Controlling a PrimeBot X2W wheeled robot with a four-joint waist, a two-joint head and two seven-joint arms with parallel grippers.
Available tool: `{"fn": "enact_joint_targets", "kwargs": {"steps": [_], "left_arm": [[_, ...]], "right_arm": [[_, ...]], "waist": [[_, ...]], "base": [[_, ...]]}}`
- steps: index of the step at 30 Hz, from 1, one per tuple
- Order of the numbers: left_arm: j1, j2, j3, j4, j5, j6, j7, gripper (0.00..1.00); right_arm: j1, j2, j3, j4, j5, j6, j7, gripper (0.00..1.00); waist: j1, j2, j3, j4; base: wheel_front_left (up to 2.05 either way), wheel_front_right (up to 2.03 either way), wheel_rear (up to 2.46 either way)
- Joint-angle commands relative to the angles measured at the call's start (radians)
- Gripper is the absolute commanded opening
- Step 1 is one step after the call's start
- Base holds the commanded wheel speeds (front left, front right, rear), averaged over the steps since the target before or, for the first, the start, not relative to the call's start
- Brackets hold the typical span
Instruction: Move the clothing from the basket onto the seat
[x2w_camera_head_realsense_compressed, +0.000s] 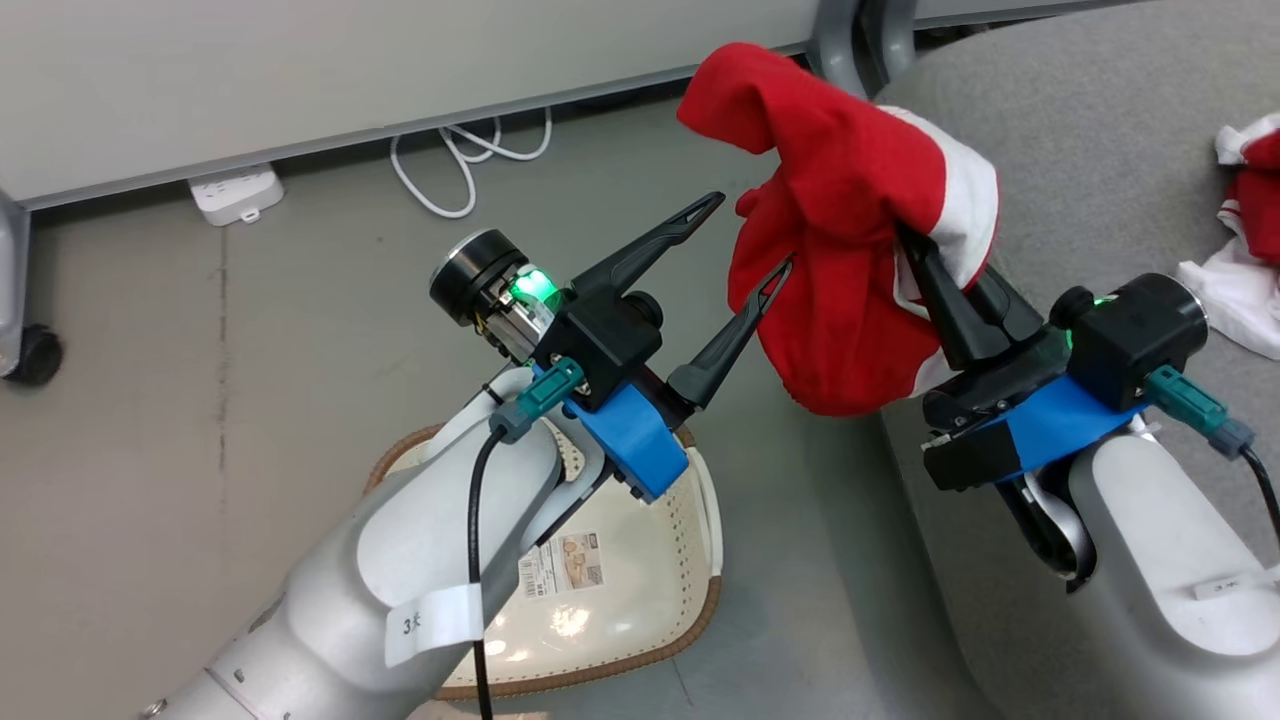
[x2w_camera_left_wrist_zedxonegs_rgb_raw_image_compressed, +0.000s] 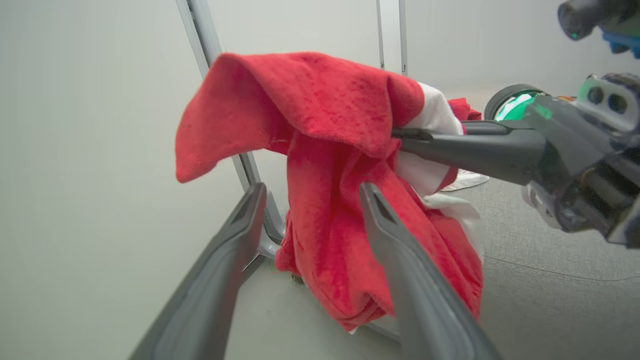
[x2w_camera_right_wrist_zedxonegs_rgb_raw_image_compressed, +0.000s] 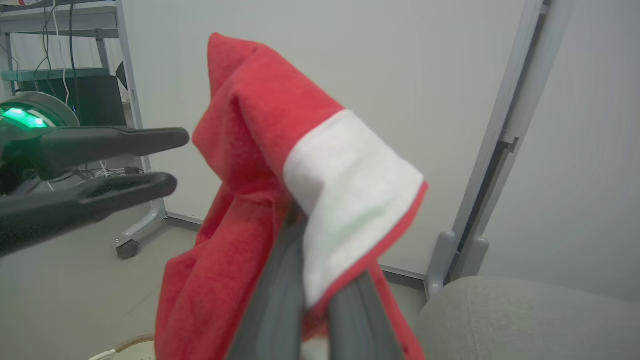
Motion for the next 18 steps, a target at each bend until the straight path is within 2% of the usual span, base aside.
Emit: {"fn": "enact_joint_targets", "kwargs": {"steps": [1, 18], "left_arm": [[-0.012, 0.006, -0.001, 0.001, 0.0, -0.002, -0.003, 1.0], [-0.03, 0.026, -0.081, 0.008, -0.006, -0.002, -0.003, 1.0]], "right_arm": [[0.015, 0.005, -0.005, -0.006, -0.005, 0.0, -0.004, 0.0], [0.109, 0.051, -0.224, -0.082, -0.044, 0.0, -0.004, 0.0]], "waist": [[0.0, 0.0, 0.019, -0.026], [0.0, 0.0, 0.068, -0.211]], "base": [[0.0, 0.0, 0.0], [0.0, 0.0, 0.0]]}}
